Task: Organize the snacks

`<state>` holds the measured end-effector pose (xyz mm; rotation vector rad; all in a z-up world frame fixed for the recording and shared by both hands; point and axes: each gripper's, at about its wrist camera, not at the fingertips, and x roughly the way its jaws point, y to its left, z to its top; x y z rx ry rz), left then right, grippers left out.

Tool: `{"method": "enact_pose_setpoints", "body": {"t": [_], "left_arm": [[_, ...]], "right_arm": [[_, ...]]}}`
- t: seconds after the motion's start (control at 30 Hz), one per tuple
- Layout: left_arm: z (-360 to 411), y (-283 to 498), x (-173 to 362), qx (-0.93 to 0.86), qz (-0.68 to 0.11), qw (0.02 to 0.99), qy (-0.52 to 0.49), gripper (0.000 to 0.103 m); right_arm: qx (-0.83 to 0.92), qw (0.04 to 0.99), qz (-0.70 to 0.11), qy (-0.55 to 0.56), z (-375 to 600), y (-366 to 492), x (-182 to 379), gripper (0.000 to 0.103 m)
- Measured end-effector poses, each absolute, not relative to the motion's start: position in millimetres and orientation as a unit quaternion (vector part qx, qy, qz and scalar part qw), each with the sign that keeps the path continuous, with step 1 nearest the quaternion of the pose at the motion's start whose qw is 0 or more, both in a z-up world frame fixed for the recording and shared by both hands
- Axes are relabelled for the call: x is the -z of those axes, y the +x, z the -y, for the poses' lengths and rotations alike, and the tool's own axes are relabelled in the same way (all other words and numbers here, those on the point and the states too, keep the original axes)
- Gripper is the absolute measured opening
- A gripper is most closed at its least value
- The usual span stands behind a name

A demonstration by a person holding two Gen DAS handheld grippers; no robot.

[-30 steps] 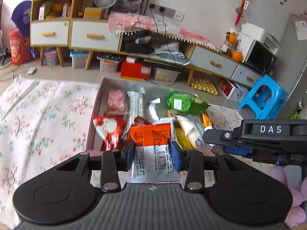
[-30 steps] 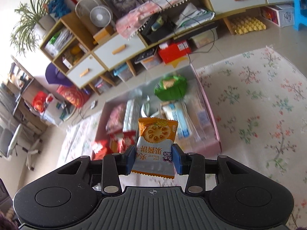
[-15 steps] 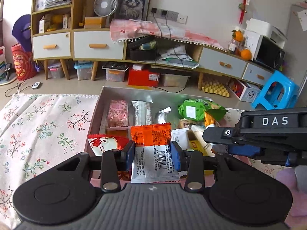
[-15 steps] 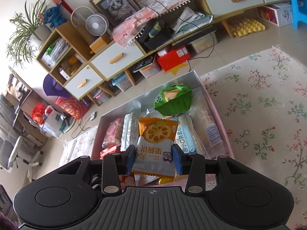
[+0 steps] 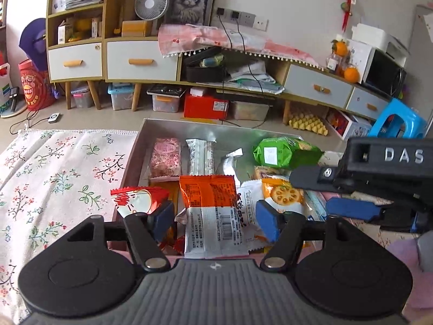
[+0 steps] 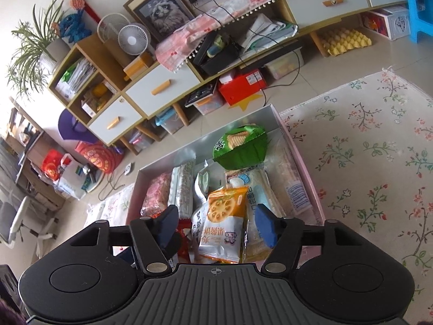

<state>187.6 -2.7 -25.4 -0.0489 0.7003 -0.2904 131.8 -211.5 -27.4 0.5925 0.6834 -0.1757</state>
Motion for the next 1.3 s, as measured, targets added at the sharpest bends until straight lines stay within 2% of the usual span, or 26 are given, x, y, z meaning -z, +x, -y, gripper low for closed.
{"method": "enact_pose_setpoints", "body": {"t": [0.07,0.2,0.27,0.57,0.83,1.3], "left_arm": [[3,182,20,0.140,-0.342,0.929,-0.017,0.081],[1,167,6,0.135,-0.350,0.927,-0.004,0.095],[-2,160,-1,0.128,-0.361,0.924,0.000,0.101],[-15,114,-23,0.101,-0.406,0.908,0.009,0.103],[-29,73,-25,0.075,-0.427,0.901,-0.004,0.103],[-53,62,-11,0.049,-0.440,0.897,0.006,0.103]], "right_arm": [[0.086,0.897,-0.328,0.283,211,128,22,0.068],[0.093,0.900,-0.334,0.262,207,117,10,0.079],[0.099,0.902,-0.344,0.242,203,112,4,0.080],[0.121,0.901,-0.377,0.180,177,67,-21,0.089],[0.122,0.893,-0.406,0.154,148,14,-20,0.096],[0.124,0.901,-0.408,0.080,126,-3,-14,0.096]]}}
